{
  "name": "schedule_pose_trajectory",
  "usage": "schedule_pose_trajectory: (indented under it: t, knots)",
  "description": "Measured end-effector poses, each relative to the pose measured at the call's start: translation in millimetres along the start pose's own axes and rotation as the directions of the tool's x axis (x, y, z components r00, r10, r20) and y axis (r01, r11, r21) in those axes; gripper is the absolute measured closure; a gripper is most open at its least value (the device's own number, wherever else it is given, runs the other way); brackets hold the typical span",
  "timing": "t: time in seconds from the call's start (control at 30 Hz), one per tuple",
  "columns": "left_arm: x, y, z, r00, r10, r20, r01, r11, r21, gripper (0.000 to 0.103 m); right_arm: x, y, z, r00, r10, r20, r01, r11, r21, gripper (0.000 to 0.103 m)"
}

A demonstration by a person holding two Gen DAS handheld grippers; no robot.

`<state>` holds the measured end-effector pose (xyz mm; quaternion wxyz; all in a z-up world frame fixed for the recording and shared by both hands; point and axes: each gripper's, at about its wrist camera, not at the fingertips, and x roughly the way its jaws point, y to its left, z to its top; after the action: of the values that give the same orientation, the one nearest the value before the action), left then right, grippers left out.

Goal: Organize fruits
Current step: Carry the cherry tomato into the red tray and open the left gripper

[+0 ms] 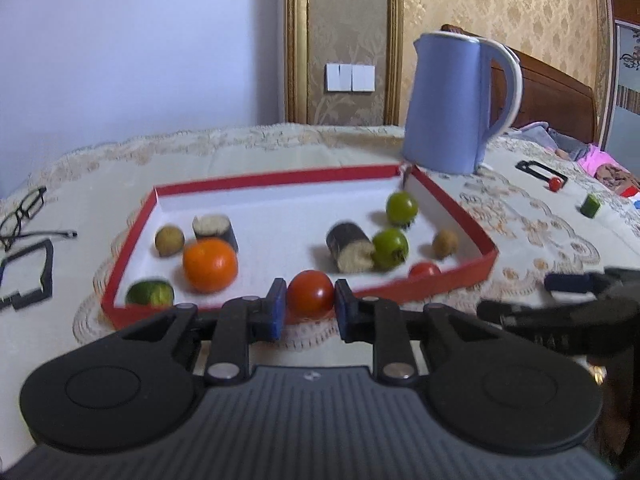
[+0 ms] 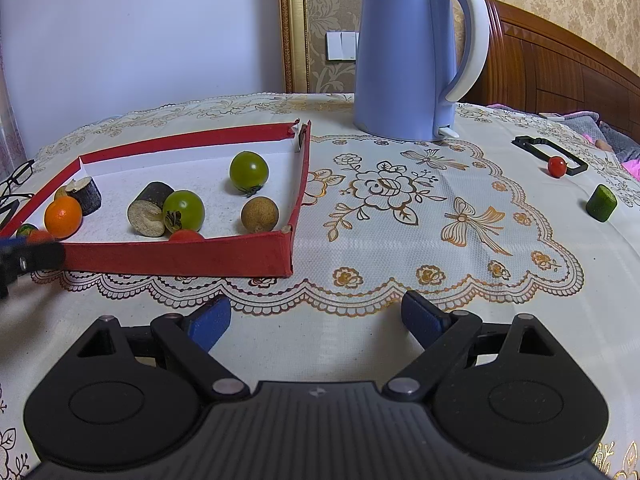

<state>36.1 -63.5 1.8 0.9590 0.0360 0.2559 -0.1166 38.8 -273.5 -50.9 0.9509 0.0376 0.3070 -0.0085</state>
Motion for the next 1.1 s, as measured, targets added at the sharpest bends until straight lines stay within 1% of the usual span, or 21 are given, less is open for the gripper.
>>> schedule_pose_trajectory:
  t: [0.13, 0.23, 0.33, 0.4, 0.43, 0.5, 0.57, 0.67, 0.73, 0.8, 0.93, 1.1]
  knots:
    - [20, 5, 18, 1.000, 0.012, -0.008, -0.012, 1.000, -0.018, 0.080, 0, 0, 0, 1.000, 0.000, 0.000, 0.000, 1.000, 0.000, 0.010]
    - [41, 7, 30, 0.998, 0.066, -0.012, -0.066, 0.998, -0.006, 0.080, 0, 0, 0, 1.000, 0.000, 0.000, 0.000, 1.000, 0.000, 0.010]
    - [63, 11, 38, 0.994, 0.104, -0.028, -0.104, 0.994, -0.020, 0.080, 0, 0, 0, 1.000, 0.000, 0.000, 0.000, 1.000, 0.000, 0.010]
    - [77, 15, 41, 0.991, 0.127, -0.043, -0.129, 0.991, -0.039, 0.080, 0, 0, 0, 1.000, 0.000, 0.000, 0.000, 1.000, 0.001, 0.010]
    - [84, 17, 41, 0.990, 0.127, -0.058, -0.130, 0.990, -0.054, 0.080, 0, 0, 0, 1.000, 0.001, 0.001, -0.001, 1.000, 0.001, 0.010]
    - [94, 20, 38, 0.988, 0.135, -0.078, -0.141, 0.987, -0.083, 0.080, 0, 0, 0, 1.000, 0.001, 0.001, -0.001, 1.000, 0.003, 0.010]
    - [101, 20, 34, 0.984, 0.157, -0.086, -0.165, 0.982, -0.091, 0.080, 0, 0, 0, 1.000, -0.001, 0.001, 0.001, 1.000, 0.003, 0.010]
    - [103, 18, 30, 0.981, 0.179, -0.079, -0.184, 0.980, -0.072, 0.080, 0, -1, 0, 1.000, -0.001, 0.001, 0.001, 1.000, 0.002, 0.010]
    - [104, 18, 30, 0.981, 0.174, -0.087, -0.180, 0.981, -0.072, 0.080, 0, 0, 0, 1.000, -0.004, 0.000, 0.004, 1.000, -0.001, 0.010]
    - [105, 16, 31, 0.978, 0.191, -0.081, -0.196, 0.978, -0.064, 0.080, 0, 1, 0, 1.000, -0.010, -0.002, 0.010, 1.000, -0.008, 0.010]
    - [106, 11, 28, 0.975, 0.208, -0.073, -0.210, 0.977, -0.028, 0.080, 0, 1, 0, 1.000, -0.011, -0.003, 0.011, 1.000, -0.010, 0.010]
    - [108, 11, 25, 0.979, 0.197, -0.047, -0.199, 0.979, -0.050, 0.079, 0, 1, 0, 1.000, -0.009, -0.002, 0.009, 1.000, -0.008, 0.010]
